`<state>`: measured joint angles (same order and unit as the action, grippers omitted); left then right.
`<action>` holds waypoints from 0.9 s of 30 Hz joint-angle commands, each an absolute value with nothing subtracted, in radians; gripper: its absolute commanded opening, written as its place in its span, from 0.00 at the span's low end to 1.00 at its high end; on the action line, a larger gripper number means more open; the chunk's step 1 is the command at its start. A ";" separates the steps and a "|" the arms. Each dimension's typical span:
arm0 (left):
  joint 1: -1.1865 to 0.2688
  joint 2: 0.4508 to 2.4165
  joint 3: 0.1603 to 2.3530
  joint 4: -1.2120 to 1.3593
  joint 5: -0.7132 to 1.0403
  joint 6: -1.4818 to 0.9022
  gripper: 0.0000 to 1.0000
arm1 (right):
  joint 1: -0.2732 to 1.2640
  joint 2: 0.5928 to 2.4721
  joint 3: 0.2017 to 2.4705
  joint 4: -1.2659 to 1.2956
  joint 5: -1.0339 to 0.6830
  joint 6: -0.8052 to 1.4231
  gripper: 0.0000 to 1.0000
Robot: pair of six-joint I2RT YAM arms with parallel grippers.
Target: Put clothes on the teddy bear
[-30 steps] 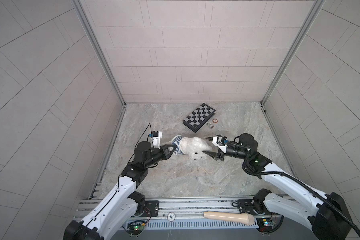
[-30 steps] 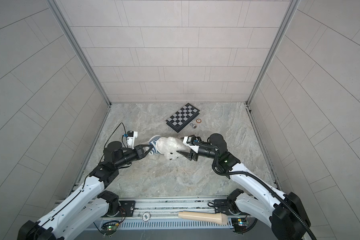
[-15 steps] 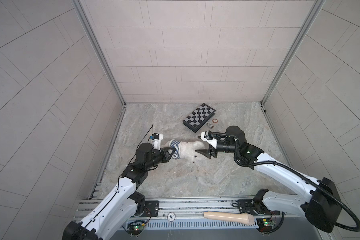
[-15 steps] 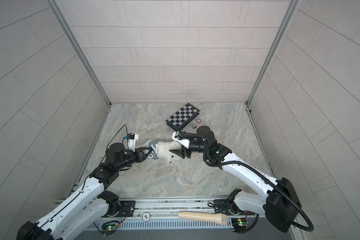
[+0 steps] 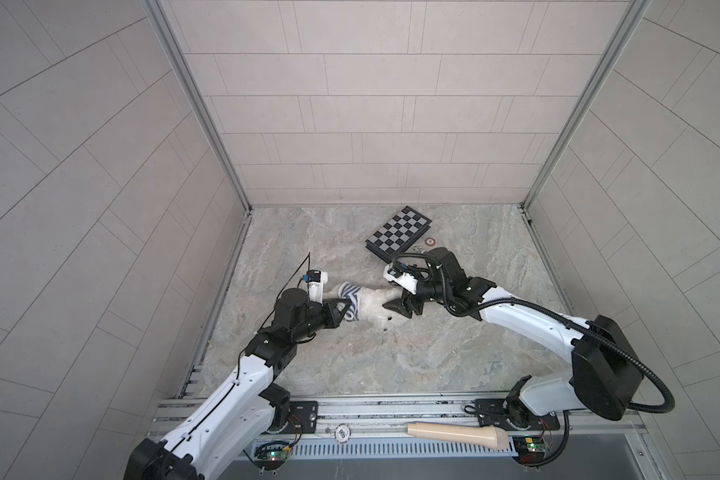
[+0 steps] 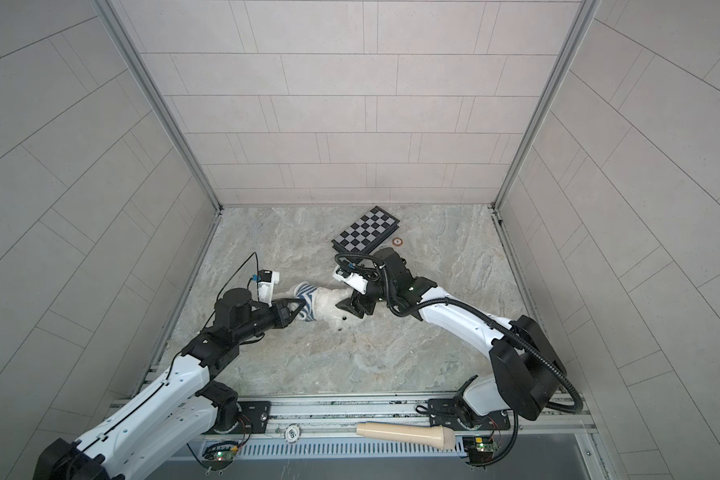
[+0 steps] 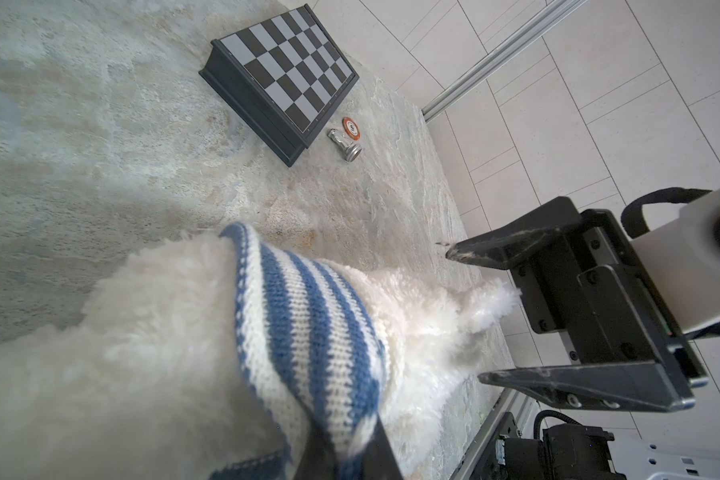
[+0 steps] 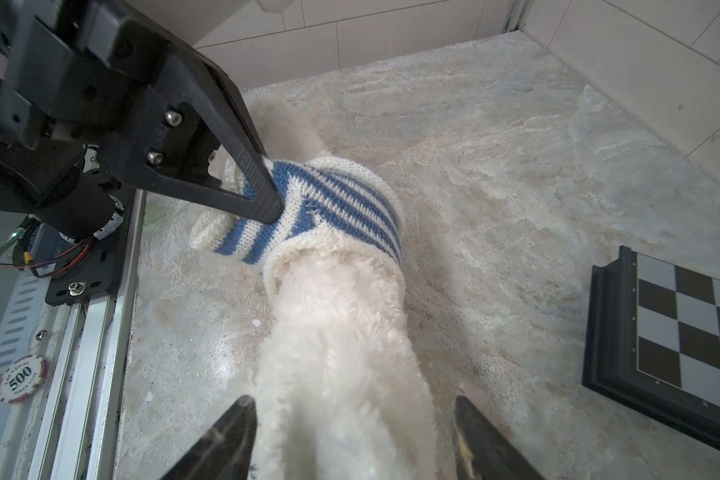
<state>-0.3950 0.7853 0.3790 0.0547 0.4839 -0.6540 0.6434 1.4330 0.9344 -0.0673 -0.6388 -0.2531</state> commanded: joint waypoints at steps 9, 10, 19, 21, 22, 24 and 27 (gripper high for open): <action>-0.397 0.775 0.368 0.095 0.472 -0.632 0.00 | 0.672 1.547 1.002 -0.175 -0.648 -0.307 0.60; -0.397 0.775 0.368 0.095 0.471 -0.632 0.00 | 0.673 1.552 1.007 -0.179 -0.652 -0.312 0.55; -0.397 0.783 0.370 0.081 0.448 -0.629 0.00 | 0.685 1.553 1.025 -0.212 -0.646 -0.352 0.13; -0.397 0.793 0.377 0.076 0.446 -0.629 0.00 | 0.694 1.540 1.026 -0.225 -0.622 -0.376 0.03; -0.397 0.799 0.382 0.073 0.444 -0.627 0.05 | 0.699 1.528 1.021 -0.221 -0.606 -0.387 0.00; -0.398 0.806 0.391 0.057 0.440 -0.623 0.19 | 0.703 1.501 0.999 -0.191 -0.564 -0.397 0.00; -0.398 0.795 0.406 0.018 0.429 -0.608 0.36 | 0.703 1.466 0.965 -0.145 -0.501 -0.414 0.00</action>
